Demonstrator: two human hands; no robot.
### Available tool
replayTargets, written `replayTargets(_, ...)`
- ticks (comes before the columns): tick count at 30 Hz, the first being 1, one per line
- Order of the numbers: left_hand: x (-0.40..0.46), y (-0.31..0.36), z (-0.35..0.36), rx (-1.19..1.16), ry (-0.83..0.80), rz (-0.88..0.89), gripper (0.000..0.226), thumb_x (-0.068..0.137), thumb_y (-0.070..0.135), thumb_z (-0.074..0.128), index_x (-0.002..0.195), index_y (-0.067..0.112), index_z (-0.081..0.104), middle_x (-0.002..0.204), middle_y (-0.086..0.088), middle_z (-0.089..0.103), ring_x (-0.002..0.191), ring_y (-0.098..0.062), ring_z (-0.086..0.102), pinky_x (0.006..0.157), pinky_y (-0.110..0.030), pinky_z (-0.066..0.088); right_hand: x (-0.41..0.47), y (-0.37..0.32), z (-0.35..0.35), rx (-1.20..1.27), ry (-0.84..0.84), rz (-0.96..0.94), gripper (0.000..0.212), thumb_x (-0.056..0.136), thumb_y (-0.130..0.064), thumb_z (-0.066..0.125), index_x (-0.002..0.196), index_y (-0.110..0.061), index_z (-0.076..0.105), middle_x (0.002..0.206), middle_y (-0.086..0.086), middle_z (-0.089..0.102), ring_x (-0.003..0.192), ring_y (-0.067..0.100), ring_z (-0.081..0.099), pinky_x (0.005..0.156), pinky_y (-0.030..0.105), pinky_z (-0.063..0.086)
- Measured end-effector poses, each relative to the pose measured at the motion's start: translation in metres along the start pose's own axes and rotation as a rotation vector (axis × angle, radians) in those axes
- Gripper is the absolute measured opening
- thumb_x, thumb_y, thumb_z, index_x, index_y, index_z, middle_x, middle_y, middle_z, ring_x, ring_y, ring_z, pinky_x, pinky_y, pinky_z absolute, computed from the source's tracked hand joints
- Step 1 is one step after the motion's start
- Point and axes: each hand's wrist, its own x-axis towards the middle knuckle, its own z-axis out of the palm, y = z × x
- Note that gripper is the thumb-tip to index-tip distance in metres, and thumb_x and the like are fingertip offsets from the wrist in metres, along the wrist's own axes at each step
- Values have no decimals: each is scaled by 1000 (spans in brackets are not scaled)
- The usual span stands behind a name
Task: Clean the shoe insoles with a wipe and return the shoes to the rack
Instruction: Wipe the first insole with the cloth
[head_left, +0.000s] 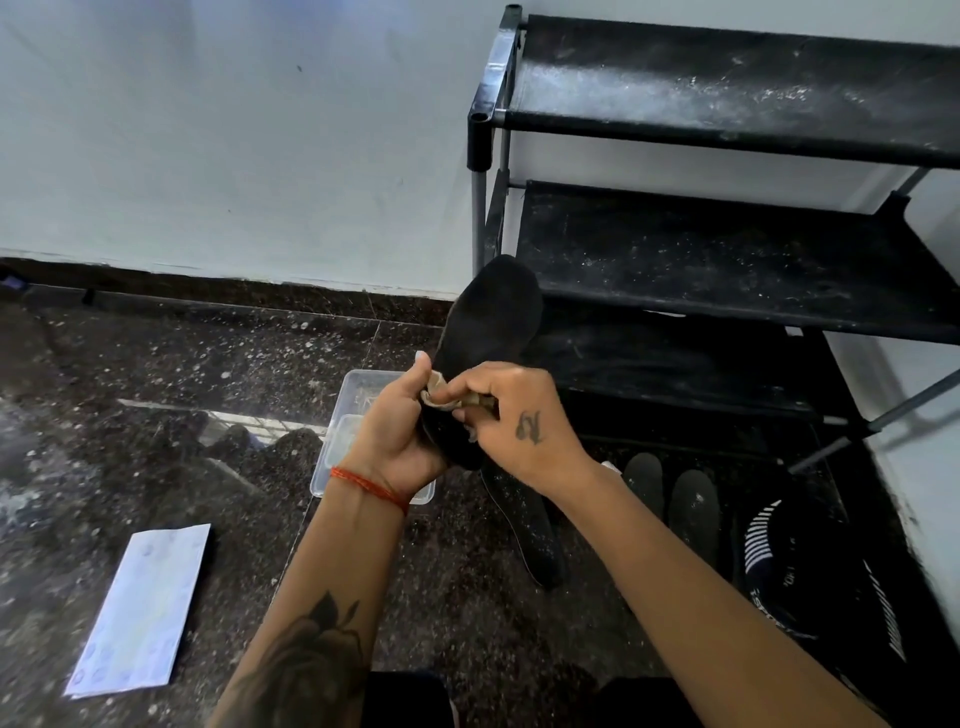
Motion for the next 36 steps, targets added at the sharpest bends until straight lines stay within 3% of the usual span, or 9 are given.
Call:
replayTargets(3,-2,1,0,22,-58,-18,64,100,46,30,89,1,74,90,-15,71,74,-25,71,70,-39,57,-2,2,-12,-105,-120,-79,19,76,3,62,84,-7,75,84,6,72,76,6,64,70,12,50)
replayTargets(7,-6,-4,8,21,-70,-12,60,101,45,28,97,3,70,88,-17,72,68,-27,72,60,-44,59,-9,7,-23,-464,-100,2,21,77,-2,59,84,-12,76,83,5,72,79,21,65,73,36,54)
replayTargets(12,-8,-7,13,52,-63,-14,57,100,50,26,104,6,63,87,-16,72,72,-27,72,61,-43,58,-15,-14,-25,-347,317,51,24,72,4,66,85,-14,75,83,1,71,76,13,64,69,12,44)
replayTargets(16,-7,-12,15,4,-92,-24,69,99,48,29,76,0,72,89,-20,69,79,-25,68,82,-36,52,-21,-26,-5,-287,154,-20,30,73,4,58,90,-15,75,87,2,71,81,18,65,77,27,52)
replayTargets(20,-7,-11,12,-47,-141,-37,64,99,48,29,106,-3,66,108,-24,66,85,-29,71,86,-40,52,-40,-18,2,-342,86,-47,42,79,-13,35,88,-18,76,81,0,71,72,24,62,68,31,53)
replayTargets(24,-6,-12,13,-81,-139,-21,56,98,48,32,126,4,54,122,-20,61,85,-28,69,82,-45,53,-40,-4,-16,-558,-25,96,30,87,-22,47,84,-19,77,81,0,71,77,23,62,73,32,53)
replayTargets(29,-5,-12,14,-7,-146,-18,64,98,53,27,102,6,70,100,-17,71,84,-29,70,73,-50,55,-22,-3,-31,-354,332,91,21,74,-4,59,78,-17,76,78,-1,72,71,8,63,67,20,53)
replayTargets(31,-2,-13,14,-14,-142,-11,70,98,52,28,88,2,76,93,-18,72,79,-27,72,70,-42,57,-21,-9,-20,-236,257,61,31,69,4,61,86,-18,76,85,-3,73,77,2,62,73,12,49)
replayTargets(36,0,-12,9,4,-143,9,71,99,50,29,85,-1,76,98,-21,71,86,-26,71,82,-38,54,-22,-10,-9,-192,11,-82,35,80,-15,41,86,-12,76,86,1,73,82,15,67,80,26,51)
